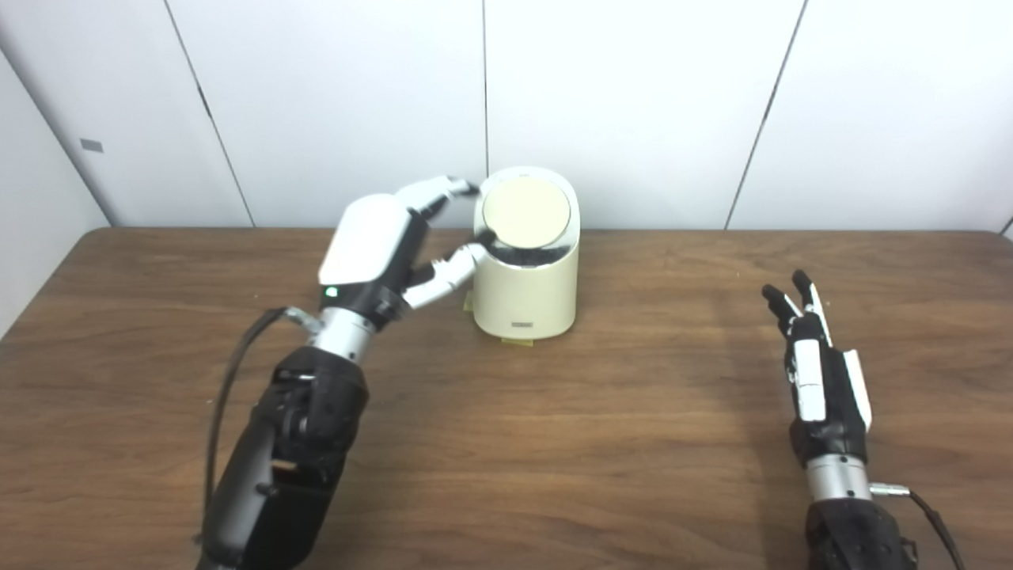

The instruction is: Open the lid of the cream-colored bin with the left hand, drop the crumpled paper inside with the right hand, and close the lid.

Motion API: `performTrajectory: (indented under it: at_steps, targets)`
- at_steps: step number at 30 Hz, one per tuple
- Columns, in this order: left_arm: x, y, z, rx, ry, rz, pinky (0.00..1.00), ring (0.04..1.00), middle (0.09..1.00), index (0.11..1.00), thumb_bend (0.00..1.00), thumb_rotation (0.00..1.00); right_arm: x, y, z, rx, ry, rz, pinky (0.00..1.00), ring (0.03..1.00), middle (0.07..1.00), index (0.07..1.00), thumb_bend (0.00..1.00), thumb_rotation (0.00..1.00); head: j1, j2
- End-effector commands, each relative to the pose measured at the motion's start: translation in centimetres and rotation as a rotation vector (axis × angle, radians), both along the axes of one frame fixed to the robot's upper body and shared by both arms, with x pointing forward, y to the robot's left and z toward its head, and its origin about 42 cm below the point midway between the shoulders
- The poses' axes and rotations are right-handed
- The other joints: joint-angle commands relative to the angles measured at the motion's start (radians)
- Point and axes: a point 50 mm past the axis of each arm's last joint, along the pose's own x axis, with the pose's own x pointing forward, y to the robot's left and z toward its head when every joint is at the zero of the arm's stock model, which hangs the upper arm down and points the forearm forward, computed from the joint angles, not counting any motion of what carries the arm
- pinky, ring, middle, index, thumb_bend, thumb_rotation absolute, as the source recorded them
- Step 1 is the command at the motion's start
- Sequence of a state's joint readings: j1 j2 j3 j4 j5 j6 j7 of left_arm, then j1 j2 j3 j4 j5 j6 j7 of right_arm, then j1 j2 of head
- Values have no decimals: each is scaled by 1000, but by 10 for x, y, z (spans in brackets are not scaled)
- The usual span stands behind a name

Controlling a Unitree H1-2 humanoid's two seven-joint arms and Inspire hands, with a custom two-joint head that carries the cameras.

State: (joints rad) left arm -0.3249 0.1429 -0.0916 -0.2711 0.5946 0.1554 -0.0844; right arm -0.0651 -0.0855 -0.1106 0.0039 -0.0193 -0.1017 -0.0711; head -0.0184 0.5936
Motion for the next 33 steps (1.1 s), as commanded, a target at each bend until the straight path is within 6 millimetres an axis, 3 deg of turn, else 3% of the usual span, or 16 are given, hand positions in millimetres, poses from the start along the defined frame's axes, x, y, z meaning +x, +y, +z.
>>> performTrajectory:
  at_steps: [1,7,11,13,18,23,33]
  targets:
    - [-9,6,7,-79,-18,-9,763,843,866,876,454,820,0,2,8,17,-28,17,983,934,894,948,646,1000,0,1]
    - [-43,26,-27,-186,40,53,870,893,896,918,429,886,-3,7,13,102,-43,80,928,911,908,923,610,935,2,11]
    - [-63,35,-55,-399,157,73,895,910,909,951,428,909,-4,16,16,154,-37,134,929,915,924,926,603,880,7,20]
    - [-68,36,-63,-494,200,83,963,934,933,967,434,926,-4,19,17,162,-29,147,933,921,926,936,590,894,8,21]
    - [-84,43,-93,-772,310,35,999,985,992,998,423,904,-2,30,17,156,-10,158,957,922,918,939,582,914,17,33]
    - [-95,47,-121,-846,366,40,1000,1000,1000,1000,471,860,-3,36,13,162,25,142,965,950,946,949,590,938,20,47]
    - [-104,50,-138,-838,403,64,1000,1000,1000,1000,469,860,-8,32,8,96,37,118,1000,984,980,970,578,1000,16,68]
